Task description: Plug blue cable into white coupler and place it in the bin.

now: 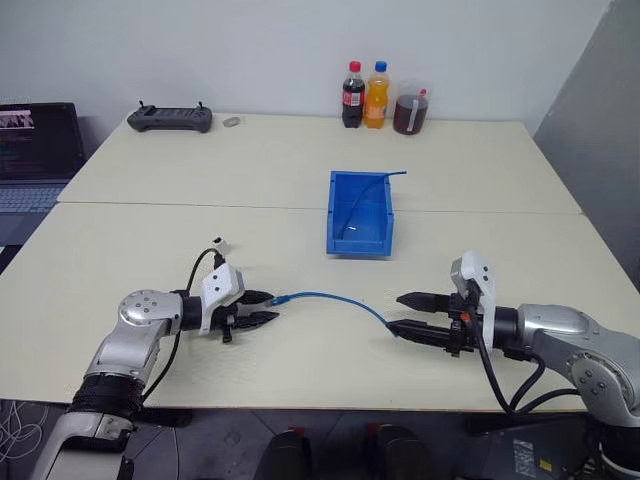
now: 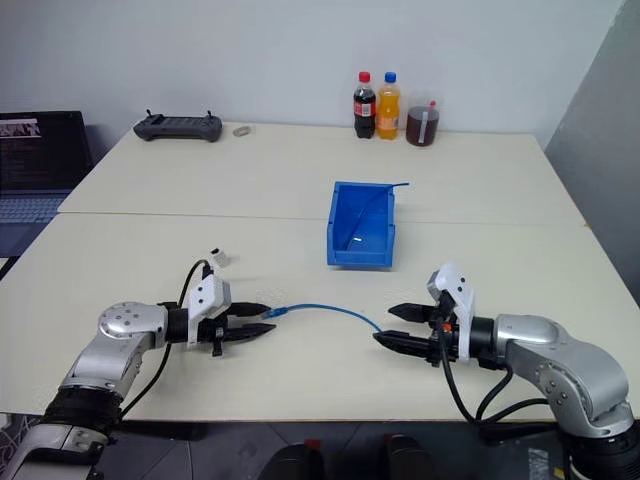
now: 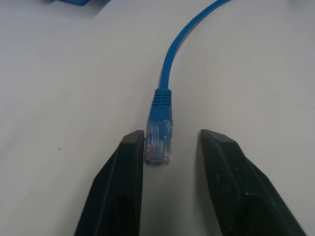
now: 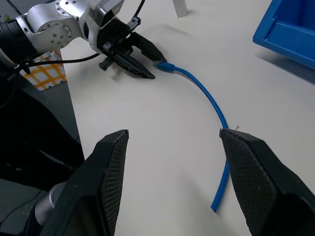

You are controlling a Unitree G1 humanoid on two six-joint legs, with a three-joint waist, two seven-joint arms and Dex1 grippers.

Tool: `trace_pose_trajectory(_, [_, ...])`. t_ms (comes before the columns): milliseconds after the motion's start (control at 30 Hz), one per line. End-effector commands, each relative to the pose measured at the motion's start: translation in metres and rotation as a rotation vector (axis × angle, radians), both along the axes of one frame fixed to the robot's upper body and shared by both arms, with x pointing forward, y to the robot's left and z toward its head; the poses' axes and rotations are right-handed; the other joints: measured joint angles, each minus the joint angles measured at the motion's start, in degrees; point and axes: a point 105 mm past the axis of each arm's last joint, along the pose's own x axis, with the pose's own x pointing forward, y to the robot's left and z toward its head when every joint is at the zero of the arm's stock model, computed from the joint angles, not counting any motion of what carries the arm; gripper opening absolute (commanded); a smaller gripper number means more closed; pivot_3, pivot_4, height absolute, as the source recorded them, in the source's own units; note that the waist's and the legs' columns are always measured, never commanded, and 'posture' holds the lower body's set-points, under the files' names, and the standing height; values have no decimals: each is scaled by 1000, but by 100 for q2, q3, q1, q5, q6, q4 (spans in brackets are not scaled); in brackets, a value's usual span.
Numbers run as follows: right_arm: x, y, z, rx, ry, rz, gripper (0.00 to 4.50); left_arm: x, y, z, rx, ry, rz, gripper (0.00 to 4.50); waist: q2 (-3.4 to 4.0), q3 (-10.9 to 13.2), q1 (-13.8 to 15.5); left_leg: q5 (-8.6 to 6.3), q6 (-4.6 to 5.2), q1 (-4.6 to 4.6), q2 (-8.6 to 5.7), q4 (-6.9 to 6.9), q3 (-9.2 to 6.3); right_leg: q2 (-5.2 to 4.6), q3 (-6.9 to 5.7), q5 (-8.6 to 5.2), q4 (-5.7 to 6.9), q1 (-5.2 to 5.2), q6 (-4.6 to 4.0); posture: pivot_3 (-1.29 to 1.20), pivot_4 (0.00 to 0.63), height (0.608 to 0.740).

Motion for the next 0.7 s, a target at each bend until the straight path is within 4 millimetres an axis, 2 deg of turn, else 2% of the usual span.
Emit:
trace_pose_trajectory(33, [4,0,10,4,-67,-4,3130,-16,9,-26,49,102,14,911,9,-7,-1,0,0,1,0,0,0,0,1,0,1,0,0,0,150,740])
trace_pose_trajectory(133, [10,-1,12,3,-90,-25,3130,-15,7,-16,8,100,44,295,15,-11,-17,0,0,4,0,0,1,1,2,0,5,1,0,0,150,740])
trace_pose_trajectory(233, [14,0,15,22,-106,-48,3130,-10,-8,5,-86,99,93,238,15,-10,-27,0,0,5,3,0,1,3,4,-1,11,0,1,0,150,740])
trace_pose_trajectory(300, [14,2,18,43,-105,-56,3130,3,-32,41,-298,135,177,238,14,-7,-13,0,0,3,2,0,0,3,2,-1,13,-2,1,0,150,740])
trace_pose_trajectory(367, [15,4,21,96,-74,-75,3130,6,-61,81,-510,170,181,238,3,-1,39,0,0,-10,1,13,-9,0,-6,-3,18,-4,5,0,150,740])
trace_pose_trajectory(467, [15,8,26,204,-3,-100,3130,4,-90,117,-694,199,169,238,-24,2,82,1,-1,-26,-3,29,-33,-4,-25,-3,24,-4,9,0,150,740])
trace_pose_trajectory(567, [16,9,29,301,68,-129,3130,-1,-104,132,-824,258,164,238,-19,0,26,1,-2,-12,-7,22,-24,-6,-12,-3,25,2,8,0,150,740])
trace_pose_trajectory(700, [22,14,40,456,159,-138,3130,-13,-121,137,-920,379,111,238,-15,2,-31,4,-8,-5,-2,15,-22,0,-7,-3,32,0,7,0,150,740])
